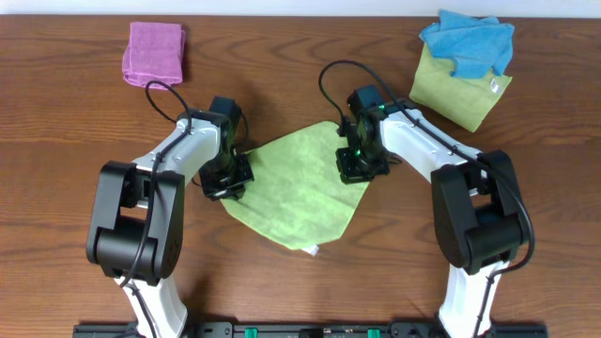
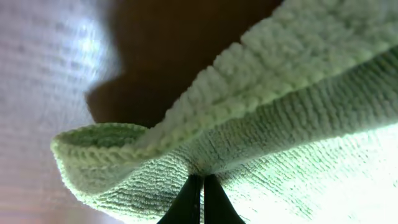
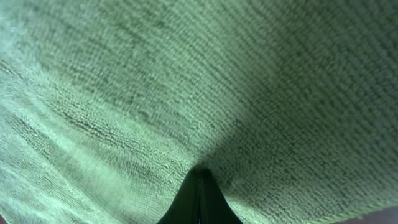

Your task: Fold the cloth

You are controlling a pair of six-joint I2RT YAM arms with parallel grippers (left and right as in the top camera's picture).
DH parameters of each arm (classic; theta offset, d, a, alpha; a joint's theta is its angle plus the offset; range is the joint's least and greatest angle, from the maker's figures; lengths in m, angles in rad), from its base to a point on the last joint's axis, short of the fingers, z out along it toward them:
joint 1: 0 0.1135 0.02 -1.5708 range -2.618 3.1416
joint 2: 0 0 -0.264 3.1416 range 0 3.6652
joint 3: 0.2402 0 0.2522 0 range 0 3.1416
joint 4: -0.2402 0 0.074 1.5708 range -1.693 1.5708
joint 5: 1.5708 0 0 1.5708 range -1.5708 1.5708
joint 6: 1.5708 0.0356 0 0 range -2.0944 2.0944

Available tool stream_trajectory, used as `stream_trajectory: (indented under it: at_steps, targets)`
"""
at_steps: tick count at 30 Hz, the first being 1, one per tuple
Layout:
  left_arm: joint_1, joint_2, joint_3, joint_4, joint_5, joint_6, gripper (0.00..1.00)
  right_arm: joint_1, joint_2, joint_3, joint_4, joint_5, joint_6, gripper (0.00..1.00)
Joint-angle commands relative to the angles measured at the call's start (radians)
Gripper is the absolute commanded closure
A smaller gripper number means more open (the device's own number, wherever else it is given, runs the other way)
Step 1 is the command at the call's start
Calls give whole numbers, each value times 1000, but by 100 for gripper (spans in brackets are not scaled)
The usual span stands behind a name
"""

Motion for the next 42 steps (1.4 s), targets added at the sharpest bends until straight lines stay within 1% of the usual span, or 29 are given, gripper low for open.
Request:
stream_trajectory:
  at_steps: [1,3,8,11,15,19,21,23,25,29,30,32,33,35,38,39,40,41,42]
  targets:
    - [-3,31,-26,-35,-13,6,94,10,64,-53,-34,66,11,99]
    - [-3,31,-26,-58,-12,10,94,11,64,-53,-58,66,11,99]
    - [-3,21,-25,-57,-11,18,94,11,47,-53,-80,66,11,99]
    - [-3,-11,-25,-56,-11,24,94,12,-5,-53,-86,67,11,99]
    - [-3,-109,-25,-43,-11,24,94,12,-116,-53,-78,67,11,99]
    - [-3,-245,-25,21,-11,24,94,12,-219,-53,-56,67,10,99]
    - [-3,-314,-25,84,-13,24,94,12,-264,-53,-42,67,10,99]
    - [-3,-357,-25,159,-53,24,94,12,-301,-53,-23,66,11,99]
    - [-3,-357,-25,201,-80,24,94,12,-318,-53,-18,60,11,99]
    - [-4,-282,-25,241,-60,28,94,12,-323,-53,-28,37,10,99]
    - [-4,-259,-25,248,-51,47,94,12,-323,-53,-27,36,3,99]
    - [-13,-216,-25,262,10,137,94,12,-323,-53,-26,37,-21,98]
    - [-20,-208,-25,263,15,168,94,12,-323,-53,-26,36,-37,99]
    - [-47,-198,-25,267,-14,231,94,12,-323,-53,-26,36,-48,99]
    - [-78,-197,-25,277,-97,304,94,12,-323,-53,-27,36,-63,99]
    - [-84,-197,-25,281,-125,327,85,12,-323,-53,-29,36,-74,99]
    - [-87,-196,-25,283,-147,347,73,12,-323,-53,-32,36,-81,99]
    - [-87,-196,-25,288,-167,389,71,12,-323,-53,-38,36,-86,99]
    - [-84,-196,-25,293,-167,431,64,12,-323,-53,-45,36,-98,99]
